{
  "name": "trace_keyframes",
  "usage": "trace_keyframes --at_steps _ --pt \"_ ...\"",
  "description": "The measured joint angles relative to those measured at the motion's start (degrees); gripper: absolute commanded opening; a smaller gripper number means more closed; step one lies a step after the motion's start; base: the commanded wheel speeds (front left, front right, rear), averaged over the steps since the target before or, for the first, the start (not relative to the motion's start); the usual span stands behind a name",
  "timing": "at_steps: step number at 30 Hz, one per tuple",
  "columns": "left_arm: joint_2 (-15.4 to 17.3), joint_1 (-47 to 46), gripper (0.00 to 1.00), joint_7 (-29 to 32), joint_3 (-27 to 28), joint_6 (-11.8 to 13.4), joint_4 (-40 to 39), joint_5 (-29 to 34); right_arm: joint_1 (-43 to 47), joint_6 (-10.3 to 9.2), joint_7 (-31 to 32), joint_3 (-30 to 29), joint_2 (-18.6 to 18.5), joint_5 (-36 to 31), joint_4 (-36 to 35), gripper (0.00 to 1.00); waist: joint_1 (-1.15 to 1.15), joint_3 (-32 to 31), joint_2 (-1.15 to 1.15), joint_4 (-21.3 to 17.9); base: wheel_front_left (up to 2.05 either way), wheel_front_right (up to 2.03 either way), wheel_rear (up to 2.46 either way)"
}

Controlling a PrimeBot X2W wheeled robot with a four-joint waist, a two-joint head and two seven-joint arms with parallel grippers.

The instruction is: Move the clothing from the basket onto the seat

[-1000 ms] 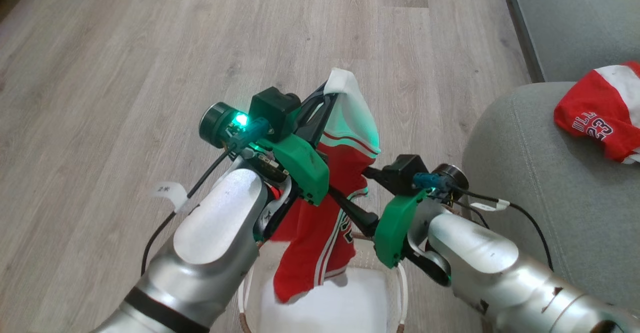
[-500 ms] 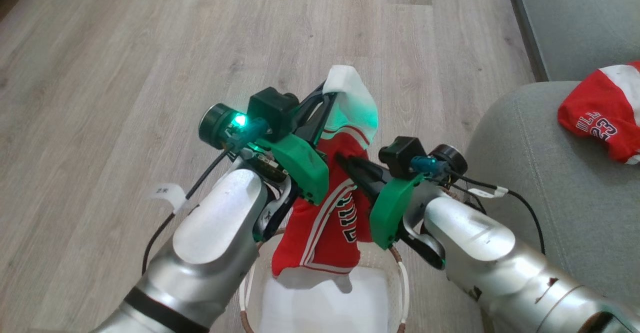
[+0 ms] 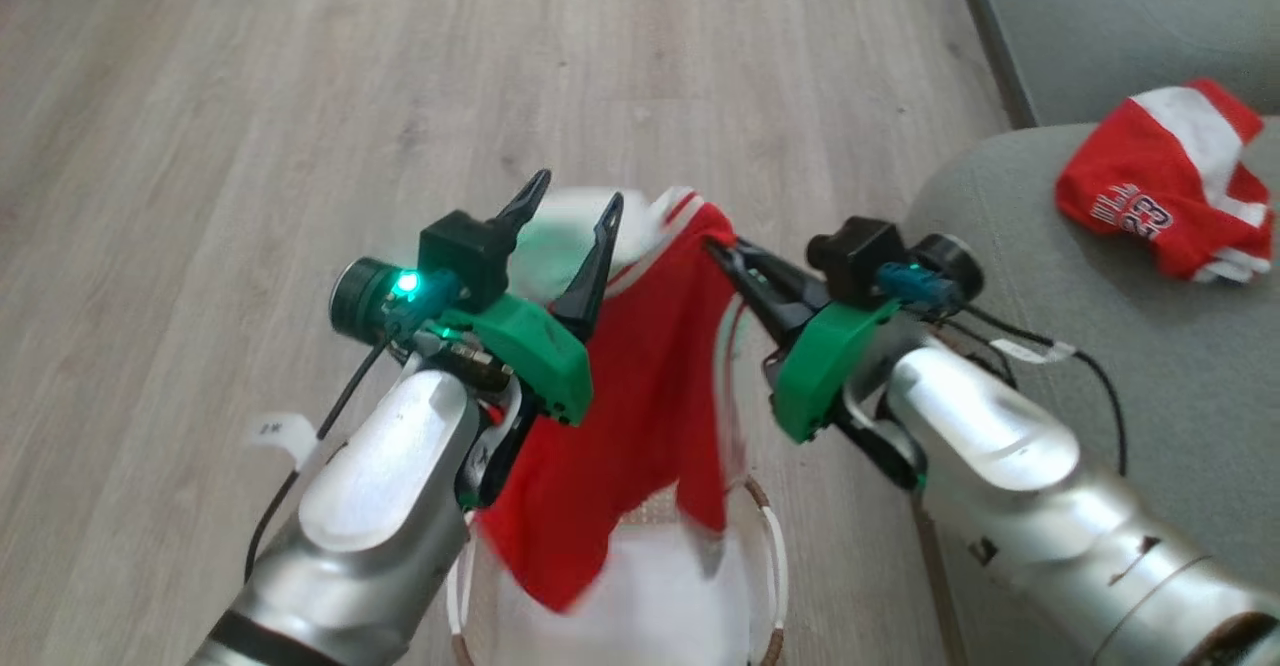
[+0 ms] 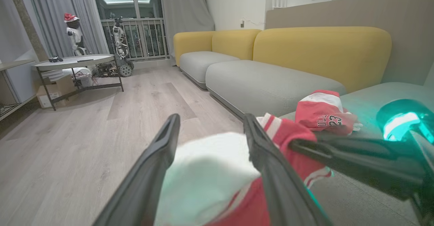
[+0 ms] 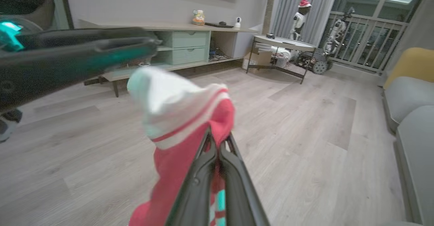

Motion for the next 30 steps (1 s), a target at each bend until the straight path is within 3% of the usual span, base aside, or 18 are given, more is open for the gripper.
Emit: trace_keyframes --at_steps 16,30 --pt "0.24 4.16 1.0 -3.2 -0.45 0.57 0.33 -0.49 -1.9 0.0 0.0 -6.59 -6.09 -3.81 -2.32 0.0 0.0 0.91 0.0 -10.76 0.0 0.0 0.0" --pt "-0.7 5.04 1.0 -3.94 -2.38 0.91 0.49 -0.47 -8.57 0.0 0.0 -6.71 -12.45 -4.22 -5.6 0.0 0.0 3.42 0.0 -23.24 0.0 0.0 0.0"
